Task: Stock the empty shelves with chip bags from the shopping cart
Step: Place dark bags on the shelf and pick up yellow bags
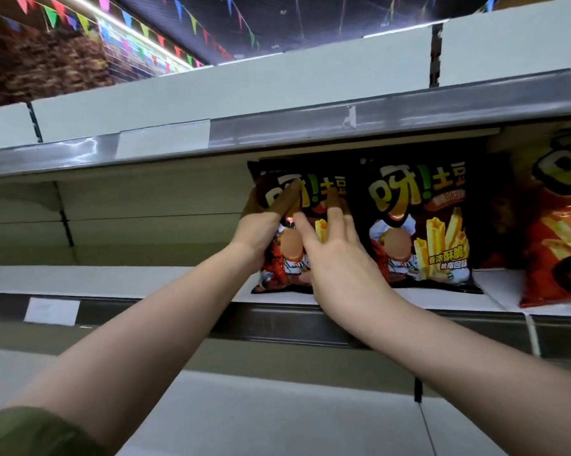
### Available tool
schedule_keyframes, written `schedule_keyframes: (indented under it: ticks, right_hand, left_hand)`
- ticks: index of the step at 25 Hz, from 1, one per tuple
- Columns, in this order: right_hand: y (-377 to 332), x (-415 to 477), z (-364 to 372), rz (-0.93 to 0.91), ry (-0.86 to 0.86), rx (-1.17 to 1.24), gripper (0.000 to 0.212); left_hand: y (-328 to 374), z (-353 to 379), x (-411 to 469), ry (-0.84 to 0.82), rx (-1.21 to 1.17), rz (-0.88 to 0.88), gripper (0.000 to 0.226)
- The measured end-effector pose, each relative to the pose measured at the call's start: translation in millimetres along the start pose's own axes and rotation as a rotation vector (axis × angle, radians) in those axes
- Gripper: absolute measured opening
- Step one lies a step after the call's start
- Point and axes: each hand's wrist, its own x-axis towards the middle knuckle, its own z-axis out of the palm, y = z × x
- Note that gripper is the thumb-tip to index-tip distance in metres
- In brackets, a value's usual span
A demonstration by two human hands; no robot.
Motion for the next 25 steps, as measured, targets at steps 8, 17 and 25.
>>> schedule_keyframes:
  ticks: [8,17,25]
  right_hand:
    - [3.0,-4.4,-10.9,0.012,0.047,-0.02,0.076]
    - [-114.6,-102.4,13.1,-0.382,0.25,0.641,0.04]
    - [-252.6,-186.5,65.1,-0.691,-0.024,0.946,0.047]
  left_hand:
    - [23.2,-6.8,-33.6,0.26,0.18,-0.152,0.077]
    - [2.5,-99.4,-240.1,0.625,0.234,-0.151,0.013]
    - [-5.7,-201.4,-383.5,0.99,0.318,-0.369,0.016]
